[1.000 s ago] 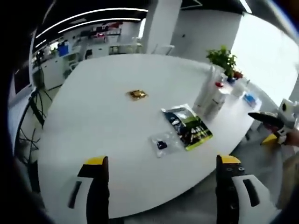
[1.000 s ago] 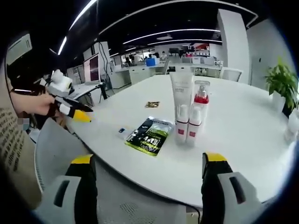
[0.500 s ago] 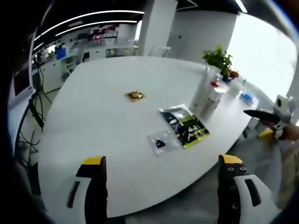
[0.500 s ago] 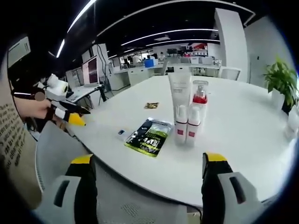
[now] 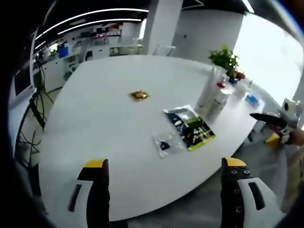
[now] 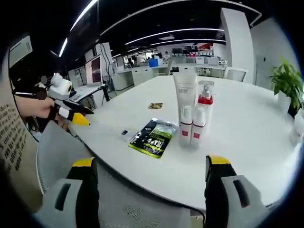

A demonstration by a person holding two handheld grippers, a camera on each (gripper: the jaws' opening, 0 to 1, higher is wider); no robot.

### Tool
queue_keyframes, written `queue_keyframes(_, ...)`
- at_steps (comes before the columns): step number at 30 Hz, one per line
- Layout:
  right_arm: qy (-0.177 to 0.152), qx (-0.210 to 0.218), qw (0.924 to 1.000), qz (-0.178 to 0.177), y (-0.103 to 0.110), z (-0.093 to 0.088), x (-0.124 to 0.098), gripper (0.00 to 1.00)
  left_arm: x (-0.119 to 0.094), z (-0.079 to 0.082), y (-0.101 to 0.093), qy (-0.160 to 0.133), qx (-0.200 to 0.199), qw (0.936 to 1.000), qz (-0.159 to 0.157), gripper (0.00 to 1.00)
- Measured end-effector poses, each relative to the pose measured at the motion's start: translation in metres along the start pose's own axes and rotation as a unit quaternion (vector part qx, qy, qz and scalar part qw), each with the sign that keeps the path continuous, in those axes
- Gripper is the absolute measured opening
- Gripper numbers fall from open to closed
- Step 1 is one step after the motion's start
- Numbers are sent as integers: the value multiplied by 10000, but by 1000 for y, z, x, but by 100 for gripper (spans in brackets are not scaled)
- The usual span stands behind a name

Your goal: Arrange the skincare products in the storage area until every visible bottle or jar stands upright without overlapping.

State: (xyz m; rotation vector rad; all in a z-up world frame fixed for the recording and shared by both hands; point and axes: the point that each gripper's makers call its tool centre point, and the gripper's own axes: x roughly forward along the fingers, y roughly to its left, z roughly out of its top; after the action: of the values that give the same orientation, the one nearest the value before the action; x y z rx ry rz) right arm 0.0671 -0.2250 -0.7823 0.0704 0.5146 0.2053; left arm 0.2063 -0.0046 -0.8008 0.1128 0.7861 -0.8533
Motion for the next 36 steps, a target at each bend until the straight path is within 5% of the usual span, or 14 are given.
queue_keyframes(24,23,34,10000,35,-2,-2,1,93,45,48,-6,145,379,9989,-230,94)
queue_keyframes(36,-76,218,9997,-129,-9,1,1,93,80,52,-6,528,322,9973,-393,92)
